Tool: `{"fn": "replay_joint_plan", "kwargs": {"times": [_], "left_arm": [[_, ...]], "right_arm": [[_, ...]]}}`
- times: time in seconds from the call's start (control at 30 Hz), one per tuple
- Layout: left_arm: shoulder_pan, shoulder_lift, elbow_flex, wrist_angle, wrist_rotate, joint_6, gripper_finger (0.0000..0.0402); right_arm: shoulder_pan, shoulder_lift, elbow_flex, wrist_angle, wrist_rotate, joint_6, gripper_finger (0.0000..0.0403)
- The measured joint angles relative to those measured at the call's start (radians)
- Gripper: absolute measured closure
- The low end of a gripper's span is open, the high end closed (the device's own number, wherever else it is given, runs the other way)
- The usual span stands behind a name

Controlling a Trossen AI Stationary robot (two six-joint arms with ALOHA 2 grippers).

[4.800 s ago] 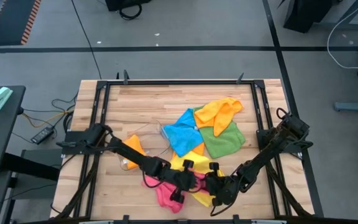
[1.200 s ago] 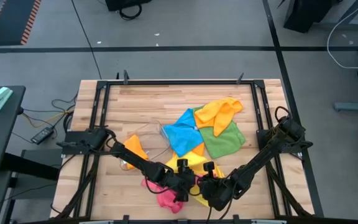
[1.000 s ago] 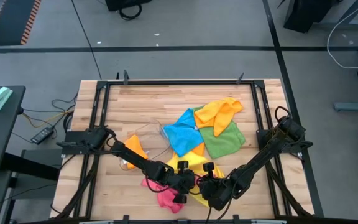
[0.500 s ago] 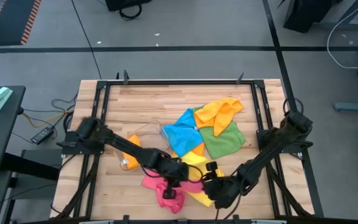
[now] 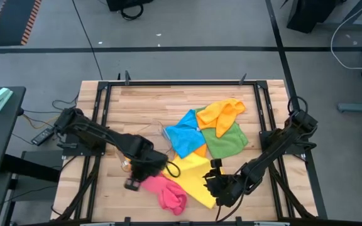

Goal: Fold microfiber towels
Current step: Put the folded pink microfiber cloth into the transparent bin

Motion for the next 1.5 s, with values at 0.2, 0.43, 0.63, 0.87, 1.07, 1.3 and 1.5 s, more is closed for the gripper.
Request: {"fn": "replay_joint_plan", "kwargs": {"times": [0.2,0.43,0.63,0.87,1.07,1.3,1.5], "left_arm": [[0.082,-0.044,-0.001,-0.253,0.012,0.122,0.0381],[0.225,-0.106,-0.002,-0.314,0.041,0.318,0.0382],[0.344,-0.165,-0.003,-0.318,-0.022,0.468,0.0383],[0.444,-0.149,-0.063,-0.318,-0.055,0.633,0.0383],[0.461,-0.084,-0.154,-0.316,-0.063,0.753,0.0383],[0.454,-0.055,-0.257,-0.315,0.019,0.806,0.0383],[0.429,-0.054,-0.377,-0.315,0.017,0.809,0.0383]], "right_arm": [[-0.012,0.016,-0.037,0.080,0.051,-0.083,0.0240],[-0.059,0.015,-0.060,0.081,0.055,-0.112,0.0242],[-0.083,0.014,-0.068,0.103,0.050,-0.087,0.0242],[-0.083,0.014,-0.068,0.187,0.054,-0.087,0.0242],[-0.084,0.014,-0.068,0.227,0.078,-0.099,0.0242],[-0.085,0.014,-0.068,0.239,0.095,-0.053,0.0242],[-0.085,0.014,-0.067,0.264,0.095,-0.051,0.0242]]}}
